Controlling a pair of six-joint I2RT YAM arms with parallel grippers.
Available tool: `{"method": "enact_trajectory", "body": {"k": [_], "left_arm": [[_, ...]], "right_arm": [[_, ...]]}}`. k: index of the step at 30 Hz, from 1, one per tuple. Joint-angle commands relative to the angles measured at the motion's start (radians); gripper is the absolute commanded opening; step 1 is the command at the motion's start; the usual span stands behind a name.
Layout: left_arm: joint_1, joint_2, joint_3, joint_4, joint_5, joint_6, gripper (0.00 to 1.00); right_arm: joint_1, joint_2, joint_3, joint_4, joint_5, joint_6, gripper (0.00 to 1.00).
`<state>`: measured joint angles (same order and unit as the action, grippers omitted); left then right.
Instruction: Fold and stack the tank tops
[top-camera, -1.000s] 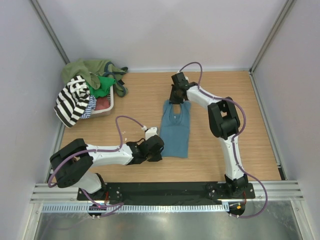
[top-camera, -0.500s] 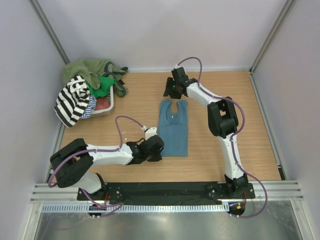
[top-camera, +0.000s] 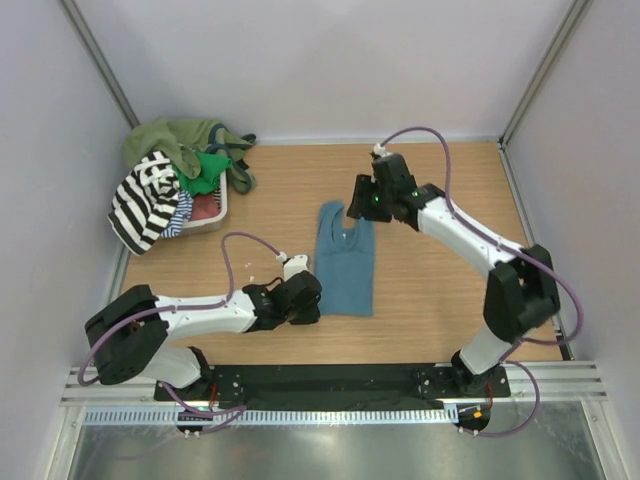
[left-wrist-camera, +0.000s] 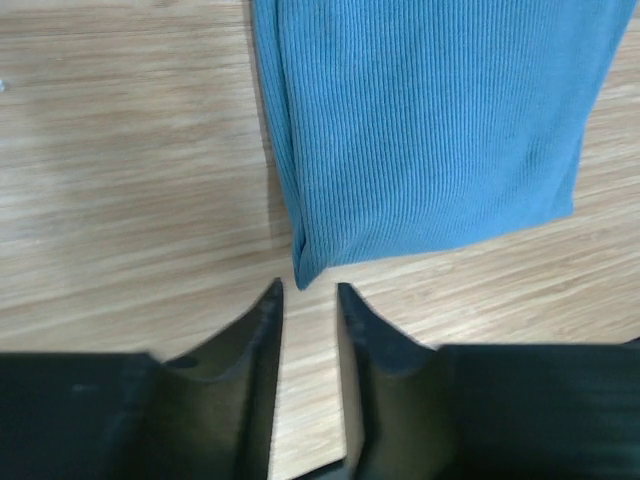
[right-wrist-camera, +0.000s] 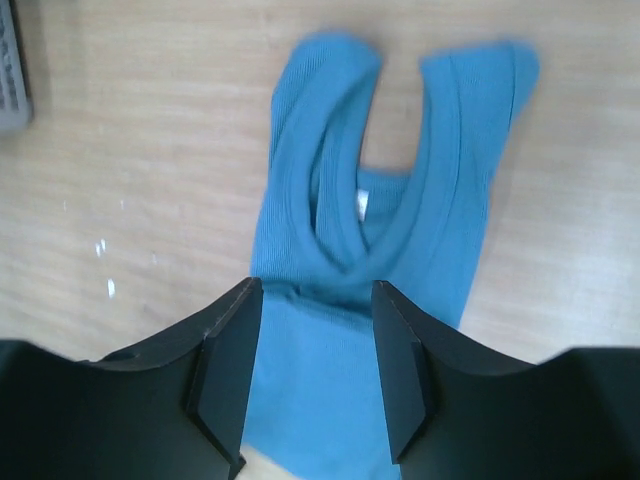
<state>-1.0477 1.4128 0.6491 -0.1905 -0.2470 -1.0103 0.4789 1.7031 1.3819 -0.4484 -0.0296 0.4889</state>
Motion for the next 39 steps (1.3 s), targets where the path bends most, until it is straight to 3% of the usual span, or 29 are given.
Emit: {"method": "enact_trajectory", "body": {"k": [1, 7, 12, 24, 34, 39], "left_arm": [[0.0, -0.064, -0.019, -0.021, -0.018, 0.003, 0.32], [0.002, -0.094, -0.005, -0.038, -0.018, 0.032, 0.38], [0.011, -0.052, 0.024, -0.046, -0.012, 0.058, 0.38], [0.021, 0.032, 0.089, -0.036, 0.023, 0.091, 0.32], [0.025, 0.058, 0.081, -0.035, 0.032, 0.087, 0.28], [0.025, 0.081, 0.083, -0.023, 0.041, 0.091, 0.2]], "right_arm": [[0.049, -0.149, -0.256, -0.004, 0.025, 0.02, 0.55], [0.147, -0.388, -0.605, 0.045, 0.068, 0.106, 0.54], [0.173, -0.522, -0.739, 0.06, 0.053, 0.149, 0.49], [0.213, -0.453, -0.774, 0.131, -0.039, 0.123, 0.41], [0.279, -0.402, -0.751, 0.074, 0.023, 0.132, 0.36], [0.296, -0.385, -0.747, 0.068, 0.057, 0.135, 0.25]]}}
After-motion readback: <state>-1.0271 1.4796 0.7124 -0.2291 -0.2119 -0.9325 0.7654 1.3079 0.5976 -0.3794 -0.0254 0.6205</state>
